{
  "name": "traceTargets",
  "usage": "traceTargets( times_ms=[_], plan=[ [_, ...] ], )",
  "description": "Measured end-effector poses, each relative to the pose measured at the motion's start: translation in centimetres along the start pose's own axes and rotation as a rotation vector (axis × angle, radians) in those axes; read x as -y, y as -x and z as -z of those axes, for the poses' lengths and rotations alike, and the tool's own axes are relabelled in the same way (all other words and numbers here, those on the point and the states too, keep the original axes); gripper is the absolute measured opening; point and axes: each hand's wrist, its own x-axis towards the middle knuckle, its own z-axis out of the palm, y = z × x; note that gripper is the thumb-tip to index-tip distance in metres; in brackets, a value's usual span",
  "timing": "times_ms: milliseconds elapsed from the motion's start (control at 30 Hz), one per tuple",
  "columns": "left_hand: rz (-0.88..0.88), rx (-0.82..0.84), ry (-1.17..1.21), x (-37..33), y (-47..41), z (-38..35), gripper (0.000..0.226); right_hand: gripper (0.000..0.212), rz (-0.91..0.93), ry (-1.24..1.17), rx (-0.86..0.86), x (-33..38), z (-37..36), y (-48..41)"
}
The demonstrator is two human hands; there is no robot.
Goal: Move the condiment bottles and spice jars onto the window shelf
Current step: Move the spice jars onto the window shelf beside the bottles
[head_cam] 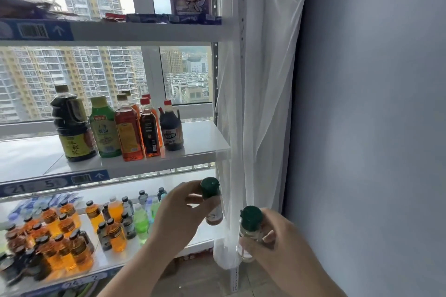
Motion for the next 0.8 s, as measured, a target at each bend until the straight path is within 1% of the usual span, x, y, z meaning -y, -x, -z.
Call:
traceTargets(
  times_ms=[167, 367, 600, 800],
  plan=[
    [0.031, -0.037, 0.019, 2.2, -5.5, 0.4, 0.019, 0.023, 0.036, -0.001, 0.054, -0.5, -1.2, -6.4],
    [0.028, -0.039, 0.046, 6.6, -13.5, 1.3, 0.019, 0.024, 0.051, 0.003, 0.079, -0.3, -4.0, -16.3],
    [0.034, 0.050, 0.056, 11.9, -23.6, 2.7, 0.019, 0.024, 0.083, -0.023, 0.038, 0.2, -8.2, -28.5],
    [0.001, 0.054, -0.028, 14.8, -29.7, 3.6, 0.021, 0.019, 0.069, -0.033, 0.001, -0.5, -10.4, -36.4]
  ],
)
